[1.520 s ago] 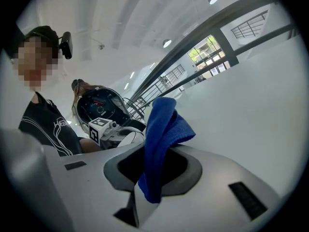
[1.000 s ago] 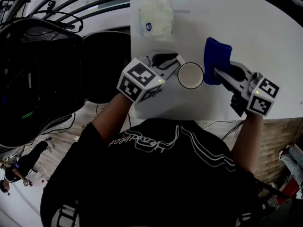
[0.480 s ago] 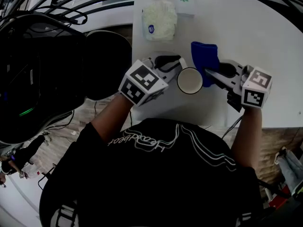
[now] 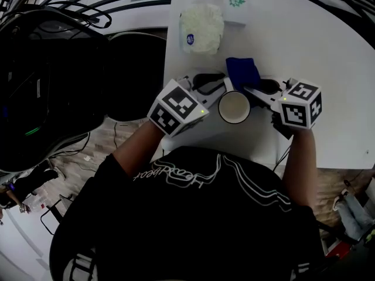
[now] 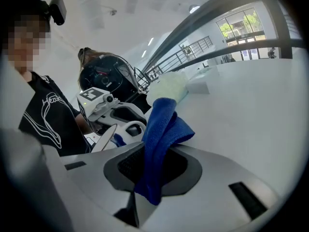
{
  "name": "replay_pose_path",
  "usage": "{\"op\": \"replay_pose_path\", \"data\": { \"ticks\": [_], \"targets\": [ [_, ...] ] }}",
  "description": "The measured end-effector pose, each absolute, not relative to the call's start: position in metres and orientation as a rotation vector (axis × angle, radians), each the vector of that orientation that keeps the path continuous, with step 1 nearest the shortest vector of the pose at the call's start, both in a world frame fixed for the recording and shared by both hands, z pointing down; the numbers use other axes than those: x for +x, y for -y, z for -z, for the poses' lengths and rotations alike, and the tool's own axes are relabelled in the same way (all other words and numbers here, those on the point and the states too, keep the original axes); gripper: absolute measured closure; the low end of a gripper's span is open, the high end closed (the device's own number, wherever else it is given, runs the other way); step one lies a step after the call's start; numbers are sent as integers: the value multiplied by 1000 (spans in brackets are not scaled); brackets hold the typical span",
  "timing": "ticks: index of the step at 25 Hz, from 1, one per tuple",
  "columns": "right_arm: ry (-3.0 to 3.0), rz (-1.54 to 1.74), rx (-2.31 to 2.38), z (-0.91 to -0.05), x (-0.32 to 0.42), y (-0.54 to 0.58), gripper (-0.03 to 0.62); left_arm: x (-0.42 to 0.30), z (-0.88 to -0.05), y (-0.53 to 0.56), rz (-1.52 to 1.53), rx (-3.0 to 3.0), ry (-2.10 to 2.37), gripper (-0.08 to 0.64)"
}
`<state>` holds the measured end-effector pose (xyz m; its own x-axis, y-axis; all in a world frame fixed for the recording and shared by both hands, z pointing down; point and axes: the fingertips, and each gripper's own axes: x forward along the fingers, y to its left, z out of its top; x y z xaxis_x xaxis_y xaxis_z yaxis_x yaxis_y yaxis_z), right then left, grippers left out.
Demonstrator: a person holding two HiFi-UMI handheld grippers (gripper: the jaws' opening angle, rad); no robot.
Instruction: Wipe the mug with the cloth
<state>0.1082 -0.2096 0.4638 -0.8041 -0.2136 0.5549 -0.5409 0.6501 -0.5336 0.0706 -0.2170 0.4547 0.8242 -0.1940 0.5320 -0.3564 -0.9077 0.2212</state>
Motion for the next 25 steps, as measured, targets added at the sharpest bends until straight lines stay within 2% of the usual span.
{"op": "replay_pose_path", "data": {
  "ticks": [6, 16, 20, 25],
  "targets": [
    [2454, -1012, 778, -459, 122, 213, 528, 61, -449, 215, -659, 2673, 447, 486],
    [2563, -646, 1274, -373, 149, 167, 528, 11, -392, 170, -500, 2728, 594, 486],
    [2592, -498, 1333, -336, 126, 108, 528, -1, -355, 113, -407, 2780, 583, 486],
    [2688, -509, 1352, -285, 82, -11, 528, -24, -300, -5, -317, 2800, 520, 507]
  ]
}}
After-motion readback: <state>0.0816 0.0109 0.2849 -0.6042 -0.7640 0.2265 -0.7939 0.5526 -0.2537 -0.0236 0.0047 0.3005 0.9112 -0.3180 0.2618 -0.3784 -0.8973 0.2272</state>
